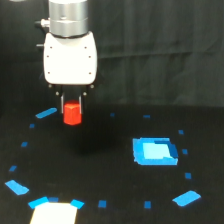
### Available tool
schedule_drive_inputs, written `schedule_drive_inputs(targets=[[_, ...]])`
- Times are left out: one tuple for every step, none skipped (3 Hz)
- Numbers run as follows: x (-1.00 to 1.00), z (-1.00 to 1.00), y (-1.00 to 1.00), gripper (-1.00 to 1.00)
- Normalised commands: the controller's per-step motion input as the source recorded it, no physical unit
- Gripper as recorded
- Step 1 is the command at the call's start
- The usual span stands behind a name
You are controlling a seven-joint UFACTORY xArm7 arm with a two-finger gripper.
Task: Pick up the red object from the table
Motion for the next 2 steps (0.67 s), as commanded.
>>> schedule_drive_inputs(targets=[[-0.01,0.51,0.22,-1.0],[-0.36,0.5,0.05,-1.0]])
